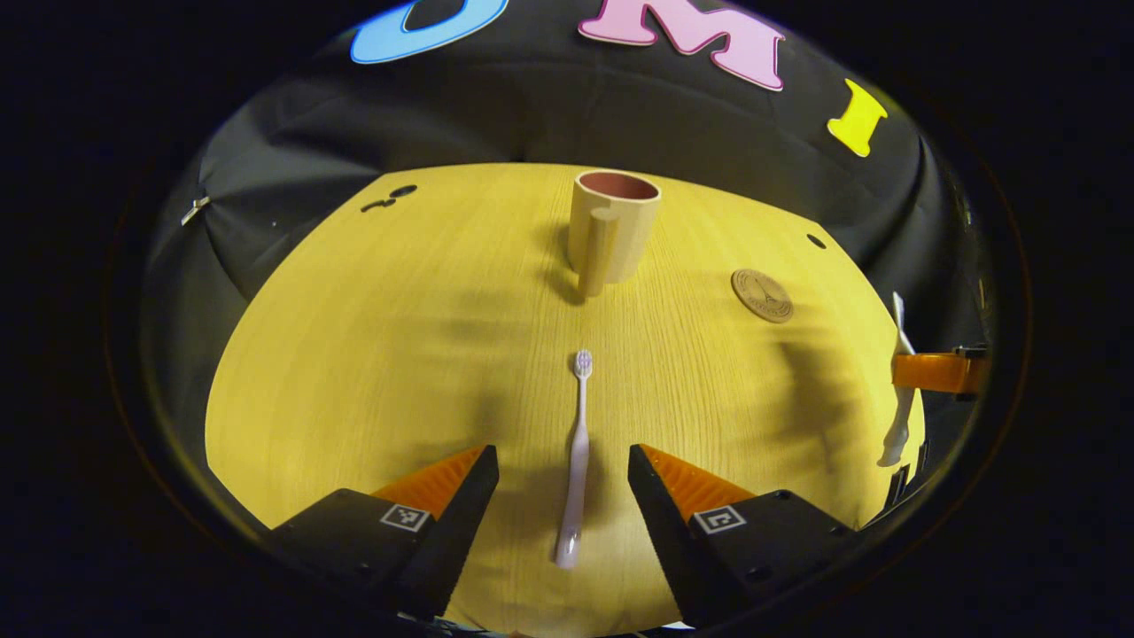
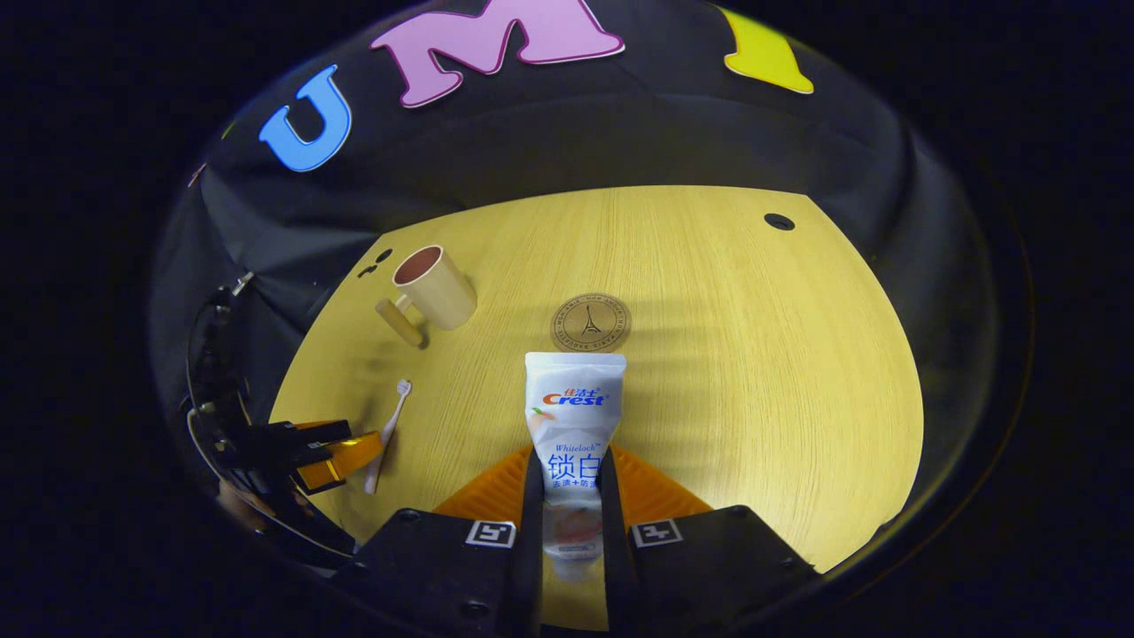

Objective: Put the toothbrush and toothpaste on the desktop into the cup, then pick up the cup and place it on the coaster on the desktop.

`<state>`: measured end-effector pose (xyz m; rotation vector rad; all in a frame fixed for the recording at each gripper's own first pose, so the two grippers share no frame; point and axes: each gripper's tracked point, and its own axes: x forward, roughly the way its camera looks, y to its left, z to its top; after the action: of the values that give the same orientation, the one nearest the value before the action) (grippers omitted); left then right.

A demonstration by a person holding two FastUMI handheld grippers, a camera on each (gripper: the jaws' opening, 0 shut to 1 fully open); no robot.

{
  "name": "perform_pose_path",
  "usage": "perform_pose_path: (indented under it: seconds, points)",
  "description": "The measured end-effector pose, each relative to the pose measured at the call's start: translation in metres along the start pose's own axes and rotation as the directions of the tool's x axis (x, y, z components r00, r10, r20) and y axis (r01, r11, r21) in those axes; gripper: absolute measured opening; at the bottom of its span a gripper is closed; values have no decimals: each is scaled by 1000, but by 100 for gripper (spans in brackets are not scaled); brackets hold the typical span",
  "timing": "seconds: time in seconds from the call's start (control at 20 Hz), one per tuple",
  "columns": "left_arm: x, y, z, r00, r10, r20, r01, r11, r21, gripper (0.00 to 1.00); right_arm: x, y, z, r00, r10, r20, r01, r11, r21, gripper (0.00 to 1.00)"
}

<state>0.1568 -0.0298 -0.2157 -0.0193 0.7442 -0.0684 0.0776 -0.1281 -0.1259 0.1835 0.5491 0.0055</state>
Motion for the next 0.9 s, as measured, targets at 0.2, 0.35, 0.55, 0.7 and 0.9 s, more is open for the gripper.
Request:
perform_pose_path:
  seconds: [0.2,0.35,0.55,0.7,0.9]
  points:
    - [19,-6,-15,993,-24,-114,26,1000,12,83,-2,-2,4,1000,4,21,-4,1000,6,32]
    - [22,-6,-16,990,-10,-140,18,999,52,74,-2,2,6,1000,12,29,-12,1000,-2,32]
    - [24,-7,-16,982,27,-189,-1,991,133,40,-5,7,14,997,40,60,-39,999,-23,32]
    - [25,-9,-15,977,39,-210,-22,996,83,22,-11,9,24,995,53,89,-49,998,-50,32]
    - [25,-10,-14,978,30,-208,-18,998,63,7,-15,8,28,994,41,103,-35,998,-56,32]
